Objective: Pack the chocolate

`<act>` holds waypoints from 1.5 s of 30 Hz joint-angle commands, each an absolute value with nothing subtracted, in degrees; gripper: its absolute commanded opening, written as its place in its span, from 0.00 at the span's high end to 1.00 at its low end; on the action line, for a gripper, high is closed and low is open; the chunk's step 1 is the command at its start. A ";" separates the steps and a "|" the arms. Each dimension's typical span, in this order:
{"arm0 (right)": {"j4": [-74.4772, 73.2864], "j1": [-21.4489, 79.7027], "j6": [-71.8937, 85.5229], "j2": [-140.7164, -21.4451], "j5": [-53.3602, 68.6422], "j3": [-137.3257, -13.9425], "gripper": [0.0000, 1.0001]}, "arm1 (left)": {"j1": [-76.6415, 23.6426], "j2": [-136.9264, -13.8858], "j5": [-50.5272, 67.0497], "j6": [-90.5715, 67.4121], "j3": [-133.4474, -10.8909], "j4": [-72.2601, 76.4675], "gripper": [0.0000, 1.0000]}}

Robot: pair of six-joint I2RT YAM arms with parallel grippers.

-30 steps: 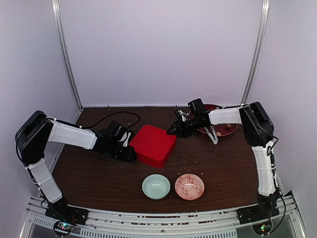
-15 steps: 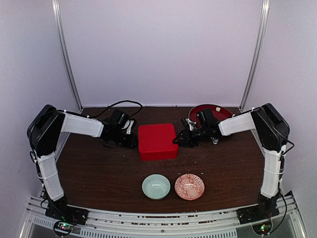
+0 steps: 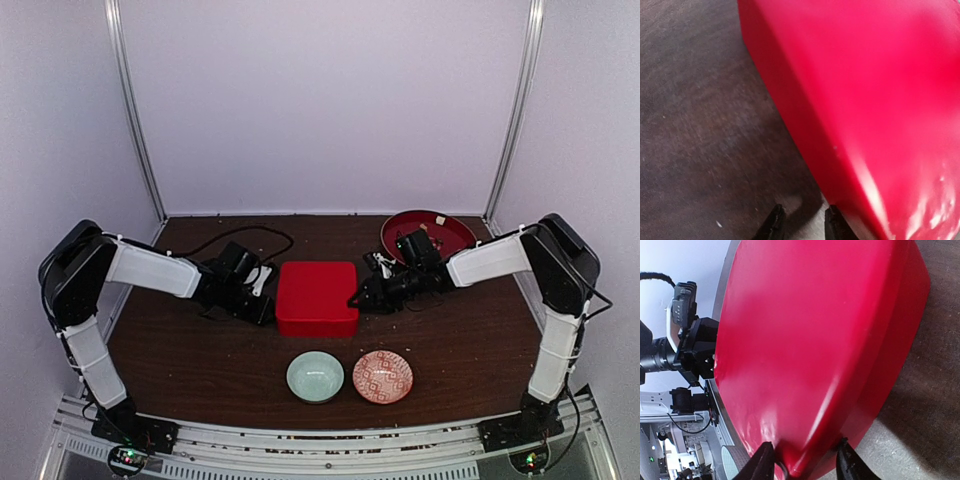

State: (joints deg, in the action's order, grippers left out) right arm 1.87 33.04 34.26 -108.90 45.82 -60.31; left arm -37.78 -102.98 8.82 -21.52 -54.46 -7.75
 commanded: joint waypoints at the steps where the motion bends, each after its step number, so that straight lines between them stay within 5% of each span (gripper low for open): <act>1: -5.55 35.35 31.41 -108.47 45.11 -58.51 0.54 | -39.99 -98.35 15.08 -20.54 -53.36 -1.14 0.69; 6: -5.65 33.47 32.52 -106.63 43.85 -58.85 0.43 | -39.33 -97.64 9.49 -19.10 -55.29 -6.15 0.68; 15: -13.31 31.89 27.45 -98.40 37.33 -61.82 0.38 | -37.86 -90.47 1.37 -15.13 -59.00 -14.43 0.64; 30: -16.85 40.51 27.63 -99.12 32.44 -64.29 0.62 | -46.12 -94.73 3.46 -13.56 -62.11 -18.96 0.73; 45: -22.17 37.09 25.22 -100.98 28.28 -72.39 0.66 | -41.76 -96.22 -0.13 -12.91 -72.89 -22.20 0.73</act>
State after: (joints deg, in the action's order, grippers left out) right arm -20.03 39.33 26.30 -101.43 32.14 -67.68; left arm -45.01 -96.44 1.41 -13.39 -67.48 -24.47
